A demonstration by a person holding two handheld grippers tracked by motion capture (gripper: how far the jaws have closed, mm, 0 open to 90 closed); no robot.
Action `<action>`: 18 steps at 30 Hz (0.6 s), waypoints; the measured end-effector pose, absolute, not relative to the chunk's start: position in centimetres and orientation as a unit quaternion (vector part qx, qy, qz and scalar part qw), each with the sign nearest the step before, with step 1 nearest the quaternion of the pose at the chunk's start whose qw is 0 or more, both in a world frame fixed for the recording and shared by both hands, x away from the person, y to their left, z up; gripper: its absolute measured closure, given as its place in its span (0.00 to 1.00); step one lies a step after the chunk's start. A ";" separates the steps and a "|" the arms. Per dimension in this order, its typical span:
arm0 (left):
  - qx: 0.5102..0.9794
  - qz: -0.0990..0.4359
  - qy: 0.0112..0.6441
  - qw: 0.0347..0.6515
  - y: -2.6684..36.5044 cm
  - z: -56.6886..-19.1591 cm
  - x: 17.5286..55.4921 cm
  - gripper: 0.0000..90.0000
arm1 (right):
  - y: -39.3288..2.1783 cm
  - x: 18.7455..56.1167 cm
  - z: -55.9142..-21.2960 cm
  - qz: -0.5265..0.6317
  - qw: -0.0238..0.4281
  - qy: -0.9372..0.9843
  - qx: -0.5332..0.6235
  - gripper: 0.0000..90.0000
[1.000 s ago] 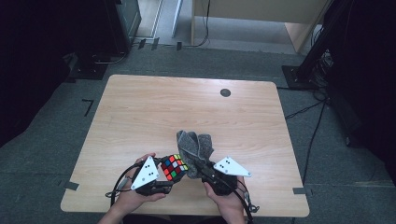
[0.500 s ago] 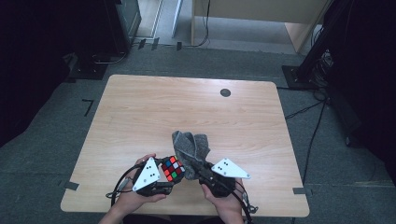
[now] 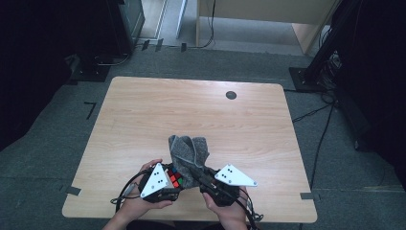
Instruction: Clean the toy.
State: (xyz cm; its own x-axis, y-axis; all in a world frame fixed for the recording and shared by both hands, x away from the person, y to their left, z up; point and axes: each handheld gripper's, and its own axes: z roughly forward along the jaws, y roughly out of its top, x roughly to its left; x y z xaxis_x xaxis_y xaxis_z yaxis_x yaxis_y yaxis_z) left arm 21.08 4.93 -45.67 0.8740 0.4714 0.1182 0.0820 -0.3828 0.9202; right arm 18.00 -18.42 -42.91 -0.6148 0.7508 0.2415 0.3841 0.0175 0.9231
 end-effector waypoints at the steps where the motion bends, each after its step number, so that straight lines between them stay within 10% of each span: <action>1: 0.807 0.182 0.170 0.536 5.1 -45.5 21.1 0.38 | -18.6 18.1 -43.1 0.567 0.162 0.694 0.414 0.78; 18: 0.809 0.184 0.169 0.532 5.2 -45.4 21.1 0.38 | -18.4 17.9 -43.1 0.569 0.172 0.696 0.404 0.78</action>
State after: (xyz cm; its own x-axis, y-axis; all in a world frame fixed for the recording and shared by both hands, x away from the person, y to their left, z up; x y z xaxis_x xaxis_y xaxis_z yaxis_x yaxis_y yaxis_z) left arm 21.07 5.17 -45.43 0.8754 0.4689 0.1179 0.0779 -0.3775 0.9227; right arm 17.94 -18.44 -43.09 -0.6145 0.7574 0.2209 0.3672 0.0267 0.9298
